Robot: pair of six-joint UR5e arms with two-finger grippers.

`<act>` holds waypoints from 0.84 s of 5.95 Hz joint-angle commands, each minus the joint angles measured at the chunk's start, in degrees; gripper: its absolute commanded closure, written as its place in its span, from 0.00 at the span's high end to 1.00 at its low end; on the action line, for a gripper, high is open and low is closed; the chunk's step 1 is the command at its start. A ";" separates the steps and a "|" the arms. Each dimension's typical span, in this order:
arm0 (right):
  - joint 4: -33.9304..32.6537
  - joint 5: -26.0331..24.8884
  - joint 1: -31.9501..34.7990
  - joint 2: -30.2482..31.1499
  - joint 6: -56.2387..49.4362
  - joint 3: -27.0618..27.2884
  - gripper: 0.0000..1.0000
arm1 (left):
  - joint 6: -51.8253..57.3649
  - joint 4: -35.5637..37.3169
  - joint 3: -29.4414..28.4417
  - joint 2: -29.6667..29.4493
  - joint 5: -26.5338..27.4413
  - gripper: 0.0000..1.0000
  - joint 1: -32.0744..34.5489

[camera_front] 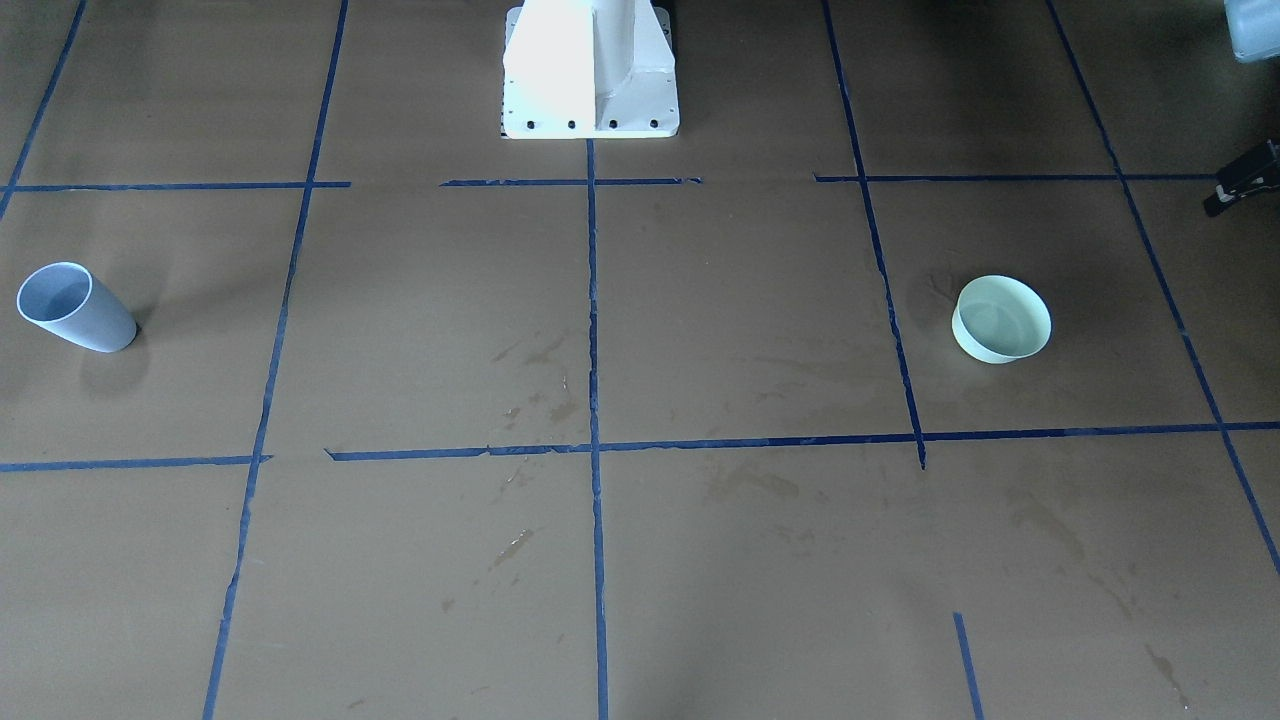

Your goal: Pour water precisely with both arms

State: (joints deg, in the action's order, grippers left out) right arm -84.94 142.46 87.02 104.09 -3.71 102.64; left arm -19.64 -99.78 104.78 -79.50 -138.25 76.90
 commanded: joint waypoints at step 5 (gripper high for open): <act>0.04 -0.08 0.08 -0.03 0.28 -0.42 1.00 | -33.48 -29.13 -14.75 -8.99 1.04 1.00 -17.20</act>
State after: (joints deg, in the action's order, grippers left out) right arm -84.92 142.42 87.03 104.06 -3.37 102.19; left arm -48.28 -124.07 93.00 -86.93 -137.50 62.15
